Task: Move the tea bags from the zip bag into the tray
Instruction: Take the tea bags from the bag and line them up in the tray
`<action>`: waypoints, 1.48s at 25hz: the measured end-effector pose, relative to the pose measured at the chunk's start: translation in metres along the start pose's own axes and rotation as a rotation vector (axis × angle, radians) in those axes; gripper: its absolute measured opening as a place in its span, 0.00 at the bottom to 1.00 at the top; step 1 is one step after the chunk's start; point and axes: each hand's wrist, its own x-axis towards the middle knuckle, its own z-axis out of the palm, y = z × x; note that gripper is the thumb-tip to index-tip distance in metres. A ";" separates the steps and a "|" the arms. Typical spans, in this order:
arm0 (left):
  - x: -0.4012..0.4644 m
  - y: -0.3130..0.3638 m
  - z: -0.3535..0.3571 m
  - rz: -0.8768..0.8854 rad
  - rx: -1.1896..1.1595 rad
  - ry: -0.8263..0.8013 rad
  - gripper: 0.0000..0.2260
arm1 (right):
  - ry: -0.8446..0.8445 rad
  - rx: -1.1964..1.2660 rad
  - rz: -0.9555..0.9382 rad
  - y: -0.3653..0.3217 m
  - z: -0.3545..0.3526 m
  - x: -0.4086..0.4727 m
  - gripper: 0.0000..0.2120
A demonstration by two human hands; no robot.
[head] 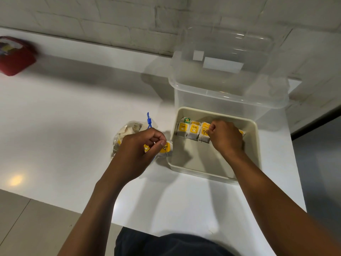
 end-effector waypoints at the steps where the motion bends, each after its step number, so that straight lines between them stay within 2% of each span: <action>1: 0.000 0.000 0.000 0.002 0.006 -0.003 0.04 | 0.000 -0.005 0.002 -0.001 0.000 0.001 0.06; 10: 0.004 0.007 -0.001 0.054 0.055 0.018 0.03 | 0.029 0.068 0.026 -0.008 -0.024 -0.012 0.09; 12: 0.011 0.017 0.001 0.123 0.089 0.032 0.03 | 0.016 0.347 -0.062 -0.011 -0.042 -0.027 0.06; 13: 0.017 0.023 0.004 0.153 0.092 0.038 0.02 | -0.056 0.550 -0.109 -0.013 -0.053 -0.038 0.05; 15: 0.029 0.035 0.016 0.162 0.029 0.014 0.01 | -0.309 0.865 -0.194 -0.015 -0.075 -0.062 0.08; 17: 0.041 0.044 0.033 0.141 -0.042 -0.047 0.02 | -0.429 0.934 -0.279 -0.010 -0.084 -0.079 0.11; 20: 0.054 0.048 0.059 0.154 -0.050 -0.114 0.04 | -0.308 0.918 -0.227 0.002 -0.079 -0.079 0.05; 23: 0.059 0.041 0.077 0.170 0.012 -0.129 0.06 | -0.182 0.741 -0.133 0.019 -0.064 -0.065 0.02; 26: 0.058 0.029 0.080 0.198 0.127 -0.153 0.05 | -0.186 0.557 -0.018 0.037 -0.048 -0.052 0.03; 30: 0.046 0.021 0.068 0.213 0.137 -0.159 0.02 | -0.250 0.481 0.123 0.039 -0.028 -0.036 0.03; 34: 0.029 0.018 0.056 0.260 0.126 -0.096 0.02 | -0.204 0.478 0.189 0.036 -0.014 -0.021 0.09; 37: 0.023 0.014 0.051 0.296 0.136 -0.071 0.02 | -0.156 0.379 0.163 0.035 -0.010 -0.012 0.07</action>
